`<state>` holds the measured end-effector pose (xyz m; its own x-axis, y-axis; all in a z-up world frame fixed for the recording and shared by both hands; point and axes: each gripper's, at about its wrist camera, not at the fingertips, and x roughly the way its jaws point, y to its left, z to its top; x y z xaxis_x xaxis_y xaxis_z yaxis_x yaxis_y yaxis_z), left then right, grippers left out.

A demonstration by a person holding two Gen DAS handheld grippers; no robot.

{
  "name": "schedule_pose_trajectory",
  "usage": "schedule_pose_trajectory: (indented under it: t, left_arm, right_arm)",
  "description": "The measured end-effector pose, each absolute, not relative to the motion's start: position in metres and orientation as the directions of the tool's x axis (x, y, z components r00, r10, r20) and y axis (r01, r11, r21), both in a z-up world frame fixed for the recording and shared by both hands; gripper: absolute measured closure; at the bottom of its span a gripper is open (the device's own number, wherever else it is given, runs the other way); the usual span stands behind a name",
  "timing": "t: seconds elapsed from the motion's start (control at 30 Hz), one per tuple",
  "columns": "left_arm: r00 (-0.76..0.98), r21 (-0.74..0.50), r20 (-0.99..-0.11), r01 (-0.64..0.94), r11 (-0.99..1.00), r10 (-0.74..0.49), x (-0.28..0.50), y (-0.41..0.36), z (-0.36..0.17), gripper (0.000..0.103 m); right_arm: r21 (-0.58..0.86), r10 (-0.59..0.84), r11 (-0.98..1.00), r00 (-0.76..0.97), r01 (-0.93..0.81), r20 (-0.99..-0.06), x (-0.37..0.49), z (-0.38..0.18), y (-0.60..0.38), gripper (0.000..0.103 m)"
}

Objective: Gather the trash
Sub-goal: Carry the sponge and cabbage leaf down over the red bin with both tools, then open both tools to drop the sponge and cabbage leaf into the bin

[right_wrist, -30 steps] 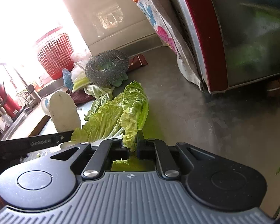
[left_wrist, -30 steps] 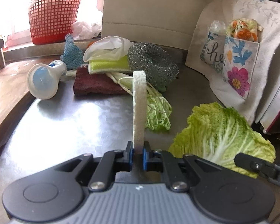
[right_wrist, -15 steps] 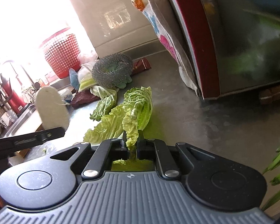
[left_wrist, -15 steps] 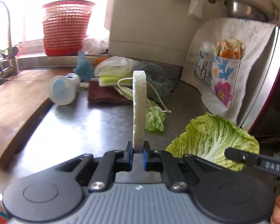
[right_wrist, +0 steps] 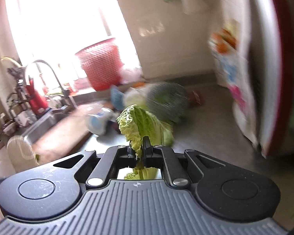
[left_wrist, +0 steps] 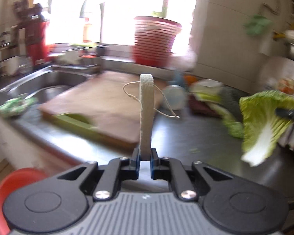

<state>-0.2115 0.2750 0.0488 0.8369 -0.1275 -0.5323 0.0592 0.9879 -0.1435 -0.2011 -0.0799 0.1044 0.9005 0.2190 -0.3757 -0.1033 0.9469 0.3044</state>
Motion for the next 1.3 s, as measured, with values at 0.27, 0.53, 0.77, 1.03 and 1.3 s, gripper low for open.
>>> schedule_pose_trajectory:
  t: [0.27, 0.53, 0.77, 1.03, 1.3]
  left_arm:
    - [0.797, -0.107, -0.6, -0.169, 0.98, 0.072, -0.234, 0.371, 0.024, 0.096]
    - [0.727, -0.078, -0.661, -0.31, 0.948, 0.183, -0.239, 0.432, -0.016, 0.096]
    - [0.67, -0.084, -0.713, -0.373, 0.924, 0.206, -0.234, 0.459, -0.057, 0.096]
    - [0.611, -0.116, -0.771, -0.413, 0.903, 0.18, -0.218, 0.471, -0.093, 0.096]
    - [0.551, -0.121, -0.82, -0.432, 0.894, 0.155, -0.21, 0.48, -0.108, 0.074]
  right_arm:
    - [0.361, 0.456, 0.871, 0.822, -0.334, -0.34, -0.176, 0.145, 0.008, 0.096]
    - [0.46, 0.717, 0.695, 0.579, -0.553, -0.387, -0.14, 0.135, 0.139, 0.096]
    - [0.503, 0.772, 0.625, 0.378, -0.597, -0.511, -0.111, 0.079, 0.243, 0.095]
    - [0.5, 0.703, 0.646, 0.195, -0.577, -0.684, -0.093, -0.001, 0.307, 0.092]
    - [0.45, 0.643, 0.674, 0.166, -0.586, -0.747, -0.09, -0.025, 0.322, 0.035]
